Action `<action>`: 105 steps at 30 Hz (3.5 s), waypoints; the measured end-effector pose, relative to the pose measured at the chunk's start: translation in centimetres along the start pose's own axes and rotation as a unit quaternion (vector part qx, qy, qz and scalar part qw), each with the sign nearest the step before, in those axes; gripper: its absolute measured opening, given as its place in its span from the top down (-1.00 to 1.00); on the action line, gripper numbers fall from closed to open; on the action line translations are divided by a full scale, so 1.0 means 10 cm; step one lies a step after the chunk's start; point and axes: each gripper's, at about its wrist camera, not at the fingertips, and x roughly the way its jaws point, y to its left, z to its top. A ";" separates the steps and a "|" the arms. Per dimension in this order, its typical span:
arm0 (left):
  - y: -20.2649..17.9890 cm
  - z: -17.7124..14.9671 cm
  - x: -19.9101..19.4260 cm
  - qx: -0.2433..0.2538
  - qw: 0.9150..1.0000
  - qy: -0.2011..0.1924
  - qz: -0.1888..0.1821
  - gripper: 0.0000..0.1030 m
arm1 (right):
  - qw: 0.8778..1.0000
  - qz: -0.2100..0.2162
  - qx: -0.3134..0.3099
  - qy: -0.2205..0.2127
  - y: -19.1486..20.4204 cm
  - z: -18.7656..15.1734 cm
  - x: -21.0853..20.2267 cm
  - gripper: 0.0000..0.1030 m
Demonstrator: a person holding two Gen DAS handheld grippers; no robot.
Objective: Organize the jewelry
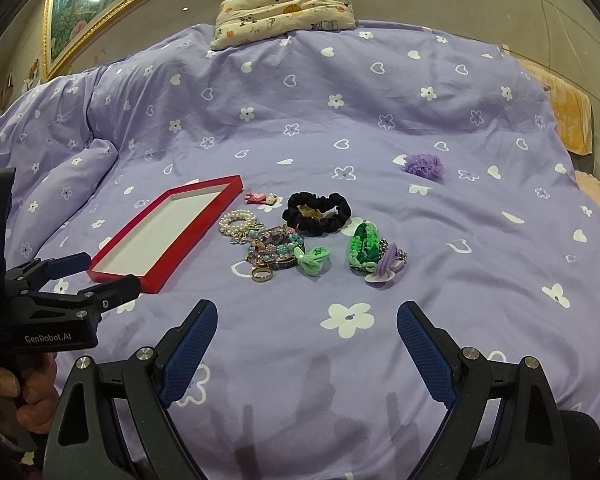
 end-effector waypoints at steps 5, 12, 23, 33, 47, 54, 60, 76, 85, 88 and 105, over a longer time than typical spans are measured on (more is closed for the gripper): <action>0.01 0.07 0.07 -0.001 1.000 0.005 -0.007 -1.00 | 1.000 0.000 0.011 0.004 -0.08 0.01 0.05 -0.80; 0.00 0.17 0.19 -0.001 1.000 0.014 -0.022 -0.99 | 1.000 0.000 0.021 0.006 -0.16 0.04 0.09 -0.80; -0.03 0.47 0.38 0.005 0.999 0.018 -0.043 -0.83 | 0.999 0.003 0.040 0.013 -0.34 0.19 0.23 -0.71; -0.07 0.66 0.69 0.004 0.996 0.043 -0.077 -0.64 | 0.997 -0.002 0.070 0.037 -0.58 0.36 0.53 -0.17; -0.20 0.76 1.27 0.018 0.989 0.090 -0.118 -0.26 | 0.992 -0.002 0.086 0.088 -0.72 0.37 1.02 0.28; -0.22 0.73 1.40 0.017 0.983 0.111 -0.145 -0.20 | 0.990 0.004 0.098 0.098 -0.79 0.35 1.13 0.57; -0.25 0.60 1.47 0.018 0.979 0.129 -0.157 0.00 | 0.990 0.003 0.099 0.098 -0.81 0.34 1.15 0.88; -0.24 0.61 1.54 -0.008 0.971 0.137 -0.198 0.81 | 0.992 0.015 0.099 0.083 -0.78 0.36 1.05 0.89; -0.27 0.64 1.17 0.014 0.974 0.101 -0.203 0.85 | 0.992 0.019 0.099 0.071 -0.77 0.37 0.96 0.89; -0.21 0.67 1.02 0.008 0.975 0.087 -0.204 0.85 | 0.993 0.024 0.094 0.064 -0.72 0.39 0.91 0.89; 0.40 0.68 0.40 -0.041 0.983 0.024 -0.179 0.85 | 0.994 0.085 0.063 0.040 -0.21 0.59 0.70 0.91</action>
